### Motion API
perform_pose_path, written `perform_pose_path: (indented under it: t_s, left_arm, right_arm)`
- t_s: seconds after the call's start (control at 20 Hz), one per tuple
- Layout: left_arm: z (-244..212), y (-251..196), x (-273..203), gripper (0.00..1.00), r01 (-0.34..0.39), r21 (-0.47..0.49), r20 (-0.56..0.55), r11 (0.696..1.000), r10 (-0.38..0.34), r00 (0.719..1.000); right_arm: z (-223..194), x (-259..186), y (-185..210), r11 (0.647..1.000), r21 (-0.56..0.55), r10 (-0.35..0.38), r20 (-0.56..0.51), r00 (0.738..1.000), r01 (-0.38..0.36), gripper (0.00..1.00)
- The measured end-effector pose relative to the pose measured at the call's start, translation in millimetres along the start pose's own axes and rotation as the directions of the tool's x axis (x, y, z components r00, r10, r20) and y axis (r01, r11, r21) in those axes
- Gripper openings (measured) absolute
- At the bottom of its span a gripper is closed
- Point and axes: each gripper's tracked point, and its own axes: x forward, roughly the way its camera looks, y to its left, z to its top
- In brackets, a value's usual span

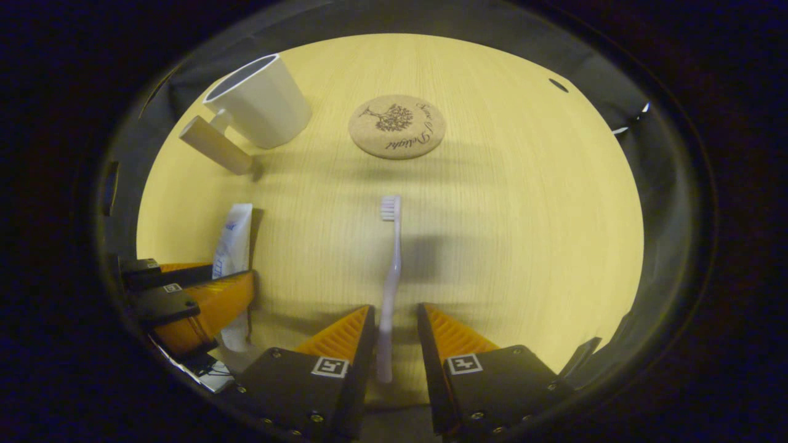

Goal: Put the toothbrush and toothpaste on the desktop into the cup, then pick up the cup and place it on the coaster on the desktop.

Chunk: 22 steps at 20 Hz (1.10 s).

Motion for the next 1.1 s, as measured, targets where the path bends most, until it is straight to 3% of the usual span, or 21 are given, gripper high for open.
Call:
perform_pose_path:
  t_s: [0.05, 0.1, 0.15, 0.35, 0.4, 0.45, 0.5, 0.65, 1.1]
  left_arm:
    - [0, 0, -2, 0.53, 0.007, -0.002, 0.001, 1.0, -0.007, 1.0]
    - [0, -1, 0, 0.46, 0.007, -0.01, 0.007, 1.0, -0.007, 1.0]
    - [0, -2, 1, 0.45, 0.006, 0.002, 0.003, 1.0, -0.006, 1.0]
    - [1, 0, 0, 0.42, 0.012, -0.002, 0.01, 1.0, -0.012, 1.0]
    - [1, -1, -1, 0.35, 0.02, 0.001, 0.014, 1.0, -0.02, 1.0]
    - [1, 0, -2, 0.35, 0.026, 0.005, 0.018, 1.0, -0.026, 1.0]
    - [5, 0, -2, 0.3, 0.036, -0.014, 0.038, 0.999, -0.036, 0.999]
    - [4, -2, -3, 0.2, 0.048, 0.001, 0.045, 0.999, -0.048, 0.998]
    - [23, 8, -15, 0.21, -0.006, -0.017, 0.221, 1.0, 0.009, 0.975]
  right_arm:
    - [1, 2, -1, 1.0, -0.011, 0.002, 0.003, 1.0, -0.002, 0.44]
    - [0, 2, 2, 0.999, 0.033, 0.003, 0.001, 1.0, -0.003, 0.39]
    - [-2, 0, 4, 0.999, 0.037, 0.018, -0.014, 1.0, -0.017, 0.12]
    - [1, 1, 1, 0.997, 0.066, 0.041, 0.011, 0.999, -0.042, 0.1]
    - [0, 1, 1, 0.996, 0.074, 0.049, 0.012, 0.999, -0.05, 0.11]
    - [3, 1, 0, 0.994, 0.089, 0.06, 0.036, 0.998, -0.064, 0.1]
    - [2, 2, 3, 0.991, 0.114, 0.072, 0.037, 0.997, -0.076, 0.02]
    - [3, 0, 2, 0.987, 0.125, 0.095, 0.055, 0.994, -0.102, 0.04]
    - [12, -17, -1, 0.98, 0.086, 0.159, 0.189, 0.969, -0.178, 0.04]
